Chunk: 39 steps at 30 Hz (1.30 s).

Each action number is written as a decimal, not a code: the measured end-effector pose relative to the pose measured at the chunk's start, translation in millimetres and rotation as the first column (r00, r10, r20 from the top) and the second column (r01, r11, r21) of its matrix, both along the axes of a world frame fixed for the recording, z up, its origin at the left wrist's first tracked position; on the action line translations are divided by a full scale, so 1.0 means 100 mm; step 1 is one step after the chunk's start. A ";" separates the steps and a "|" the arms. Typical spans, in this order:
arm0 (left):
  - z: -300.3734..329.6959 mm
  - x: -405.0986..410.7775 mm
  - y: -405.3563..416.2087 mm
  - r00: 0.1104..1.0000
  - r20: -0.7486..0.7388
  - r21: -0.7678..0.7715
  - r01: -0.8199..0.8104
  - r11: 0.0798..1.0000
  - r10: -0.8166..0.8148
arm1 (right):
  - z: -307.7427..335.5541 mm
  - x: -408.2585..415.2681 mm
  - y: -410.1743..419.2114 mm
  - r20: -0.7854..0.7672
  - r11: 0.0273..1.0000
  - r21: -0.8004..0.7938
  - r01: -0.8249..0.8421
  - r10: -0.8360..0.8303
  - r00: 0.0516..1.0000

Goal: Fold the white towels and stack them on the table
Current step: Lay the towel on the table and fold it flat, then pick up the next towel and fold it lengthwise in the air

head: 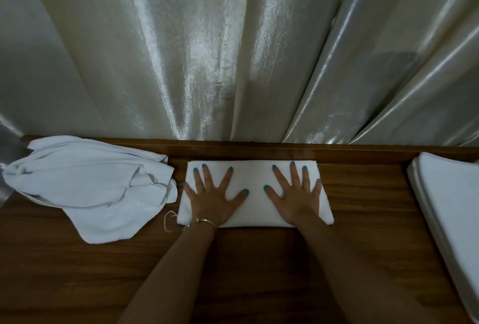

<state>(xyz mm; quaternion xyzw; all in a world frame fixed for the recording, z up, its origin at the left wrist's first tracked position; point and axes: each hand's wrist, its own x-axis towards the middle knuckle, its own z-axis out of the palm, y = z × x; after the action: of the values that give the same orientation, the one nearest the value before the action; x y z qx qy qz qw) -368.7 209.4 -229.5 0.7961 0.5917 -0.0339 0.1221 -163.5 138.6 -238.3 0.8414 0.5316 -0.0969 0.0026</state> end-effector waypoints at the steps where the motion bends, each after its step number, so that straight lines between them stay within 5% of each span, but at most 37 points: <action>1: 0.08 -0.05 0.03 0.999 -0.031 -0.048 0.036 0.998 -0.038 | 0.03 -0.01 0.01 0.025 0.999 -0.036 -0.005 0.006 1.000; 4: 0.41 -0.31 0.12 0.994 0.068 -0.091 0.091 0.992 -0.085 | 0.24 -0.18 0.11 0.092 0.995 -0.100 0.019 -0.010 0.996; 6: 0.67 -0.60 0.19 0.977 0.201 0.006 0.067 0.998 -0.067 | 0.46 -0.52 0.24 0.083 0.999 -0.001 -0.037 0.037 0.996; 10: 1.08 -1.47 0.43 0.971 0.086 0.296 0.191 0.936 -0.225 | 0.91 -1.65 0.69 -0.108 0.930 0.179 -0.320 0.342 0.933; 12: 1.21 -1.99 0.56 0.986 0.047 0.320 0.135 0.938 -0.158 | 1.11 -2.27 0.92 -0.220 0.892 0.214 -0.397 0.440 0.871; 18: 1.28 -3.42 0.79 0.953 0.180 0.018 -0.252 0.968 0.245 | 1.31 -3.67 1.39 -0.321 0.850 0.125 -0.512 0.523 0.790; 23: 1.12 -4.01 0.98 0.708 0.484 -0.303 -0.415 0.858 0.513 | 1.30 -4.36 1.73 -0.251 0.841 0.104 -0.531 0.539 0.804; 29: 0.93 -3.90 1.21 0.248 0.594 -0.590 -0.512 0.624 0.765 | 1.27 -4.76 2.07 -0.019 0.762 -0.144 -0.632 0.636 0.771; 32: 0.82 -3.87 1.29 0.219 0.546 -0.627 -0.533 0.568 0.808 | 1.26 -4.85 2.09 0.020 0.754 -0.207 -0.623 0.640 0.768; 35: 0.84 -3.84 1.29 0.193 0.633 -0.573 -0.535 0.621 0.750 | 1.33 -4.85 2.09 0.007 0.780 -0.162 -0.605 0.614 0.790; 39: 1.06 -3.86 1.17 0.299 0.839 -0.330 -0.385 0.862 0.454 | 1.53 -4.69 2.09 -0.053 0.822 0.071 -0.565 0.569 0.821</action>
<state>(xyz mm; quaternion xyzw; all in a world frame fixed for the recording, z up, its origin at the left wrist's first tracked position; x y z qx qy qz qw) -754.9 326.6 -123.5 0.5008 0.6180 0.4085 0.4476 -632.5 347.1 -85.0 0.6412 0.7596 -0.1080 -0.0099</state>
